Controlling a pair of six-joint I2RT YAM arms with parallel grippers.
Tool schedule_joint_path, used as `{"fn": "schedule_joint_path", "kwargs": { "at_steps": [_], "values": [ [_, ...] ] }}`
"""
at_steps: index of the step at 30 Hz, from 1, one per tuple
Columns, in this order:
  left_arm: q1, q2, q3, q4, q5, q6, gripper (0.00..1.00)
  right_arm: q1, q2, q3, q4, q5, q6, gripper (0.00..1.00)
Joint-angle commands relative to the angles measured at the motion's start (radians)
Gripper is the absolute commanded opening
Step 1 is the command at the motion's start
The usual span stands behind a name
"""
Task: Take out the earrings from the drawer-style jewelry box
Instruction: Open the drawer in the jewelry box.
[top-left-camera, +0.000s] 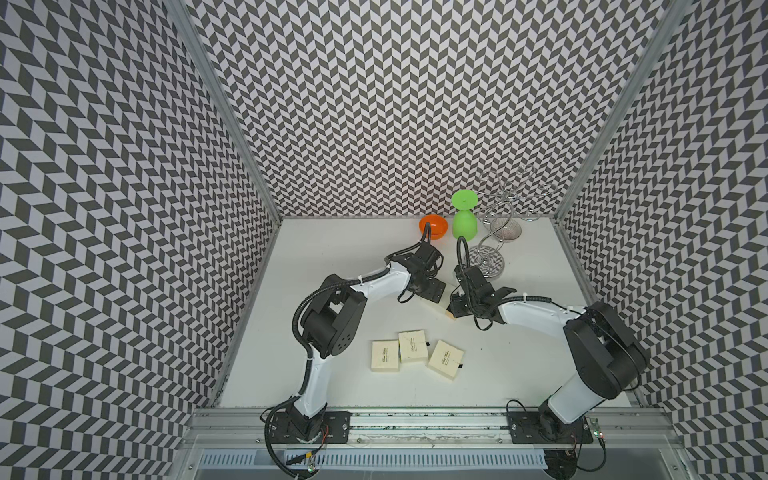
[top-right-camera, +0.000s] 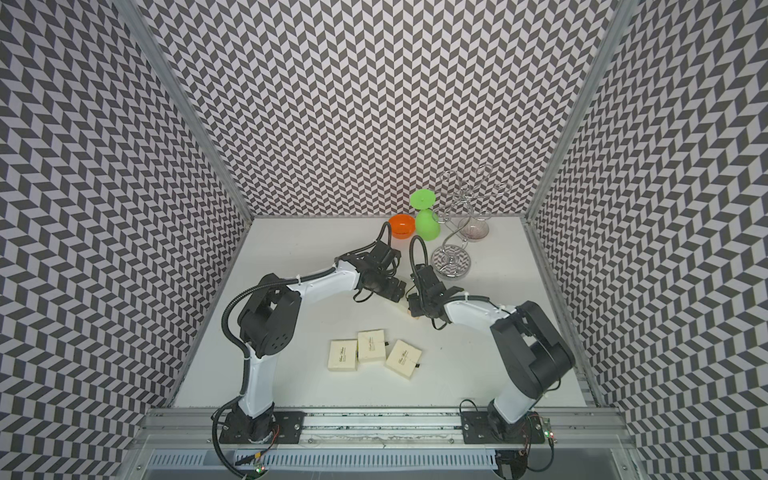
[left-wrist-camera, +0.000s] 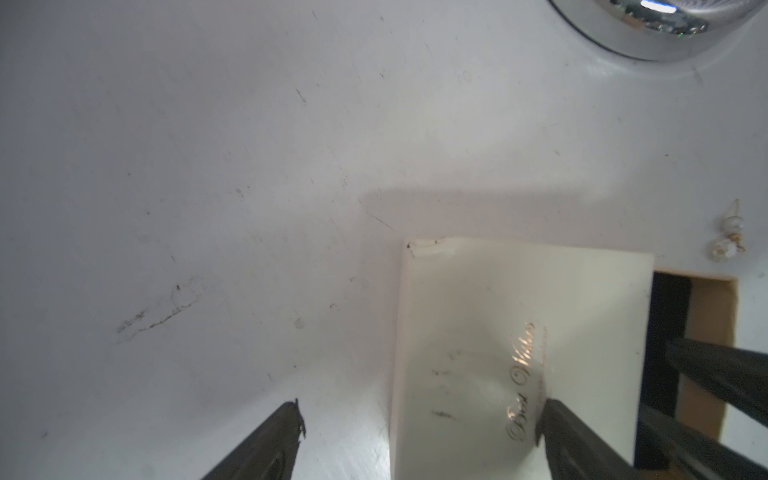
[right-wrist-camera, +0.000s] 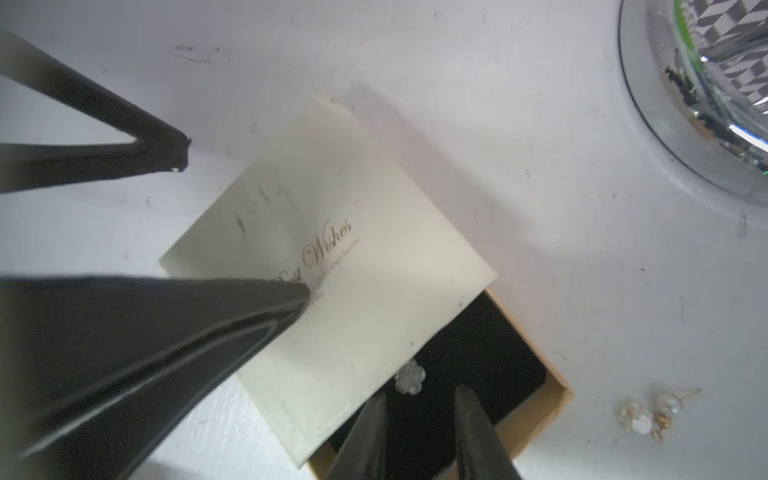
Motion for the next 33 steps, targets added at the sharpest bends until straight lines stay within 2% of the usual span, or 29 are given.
{"fn": "schedule_joint_path", "kwargs": {
  "at_steps": [1, 17, 22, 33],
  "values": [
    [-0.012, 0.029, 0.01, -0.021, 0.023, 0.011, 0.91, 0.01, 0.015, 0.001, 0.095, 0.015, -0.014, 0.3],
    [-0.016, 0.037, 0.003, -0.011, 0.067, 0.034, 0.91, 0.025, 0.035, -0.03, 0.227, -0.061, -0.021, 0.31],
    [-0.014, 0.04, 0.0, -0.009, 0.067, 0.034, 0.9, 0.028, 0.051, -0.039, 0.224, -0.028, 0.0, 0.3],
    [-0.014, 0.046, 0.005, -0.016, 0.028, 0.029, 0.86, 0.015, -0.062, -0.096, 0.186, 0.003, 0.046, 0.3]
  ]
}}
